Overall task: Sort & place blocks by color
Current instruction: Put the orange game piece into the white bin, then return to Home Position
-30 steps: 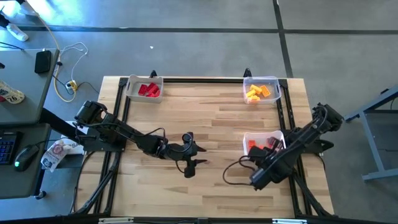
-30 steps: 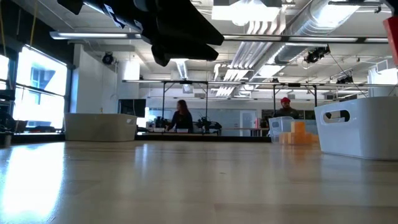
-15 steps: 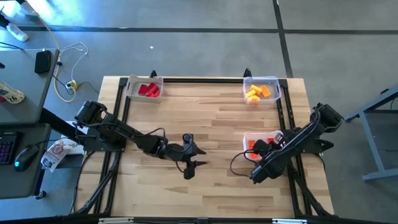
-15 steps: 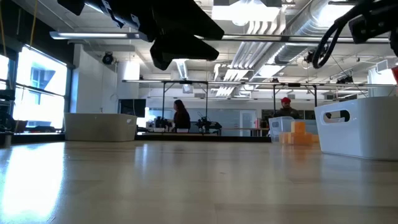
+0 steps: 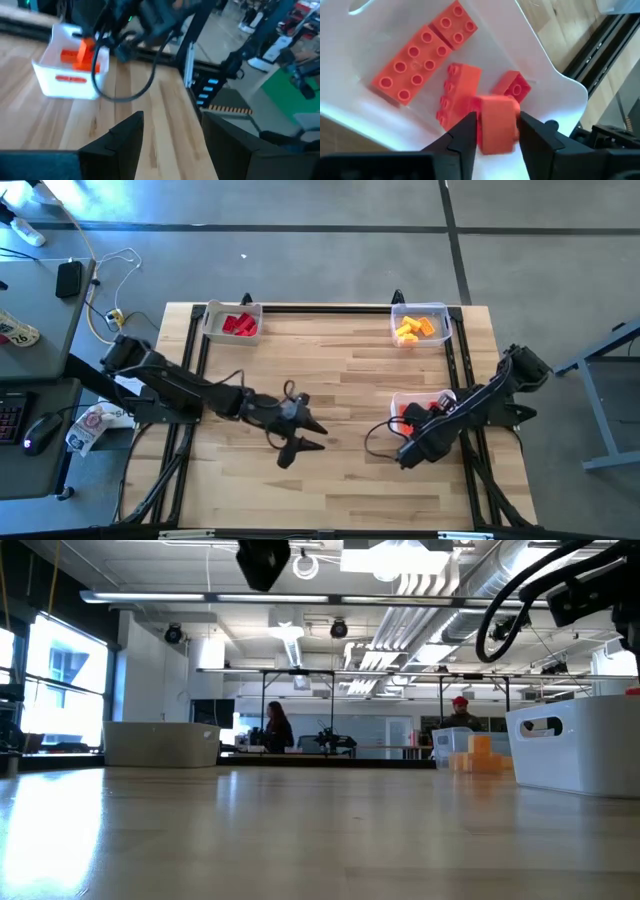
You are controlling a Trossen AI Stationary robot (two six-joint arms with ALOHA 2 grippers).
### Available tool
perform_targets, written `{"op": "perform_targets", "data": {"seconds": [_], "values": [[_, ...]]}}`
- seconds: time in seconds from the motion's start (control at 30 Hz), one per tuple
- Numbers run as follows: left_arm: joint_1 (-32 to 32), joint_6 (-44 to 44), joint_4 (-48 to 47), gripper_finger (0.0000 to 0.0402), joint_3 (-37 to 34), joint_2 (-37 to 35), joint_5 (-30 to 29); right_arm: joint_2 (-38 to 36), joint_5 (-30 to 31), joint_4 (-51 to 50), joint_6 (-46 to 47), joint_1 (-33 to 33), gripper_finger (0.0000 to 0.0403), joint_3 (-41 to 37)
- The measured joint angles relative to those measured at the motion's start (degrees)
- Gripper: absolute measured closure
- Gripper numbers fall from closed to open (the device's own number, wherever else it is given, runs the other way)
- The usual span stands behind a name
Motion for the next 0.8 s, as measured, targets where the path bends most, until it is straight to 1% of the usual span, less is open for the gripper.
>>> {"op": "perform_targets", "data": {"seconds": [0.17,0.27,0.37,0.63,0.8], "values": [[-0.81,2.30,-2.44,0.0211,0.07,-4.35,-0.52,0.00,0.02,-0.01,-1.99,-0.95,0.0240,0.00],[-1.59,2.46,-5.63,0.0211,-0.06,-6.54,-2.04,0.00,0.32,-0.01,-2.01,-1.32,0.0216,0.00],[-2.59,3.48,-9.01,0.0211,-0.05,-8.08,-4.14,0.00,0.82,-0.11,-1.23,-1.36,0.0202,0.00],[-4.50,3.59,-13.55,0.0211,-0.03,-10.03,-8.72,0.00,1.66,-2.87,-0.21,-1.34,0.0199,2.48],[-4.77,3.39,-14.14,0.0211,-0.02,-10.23,-9.24,0.00,1.70,-3.68,-0.43,-1.30,0.0199,5.27]]}}
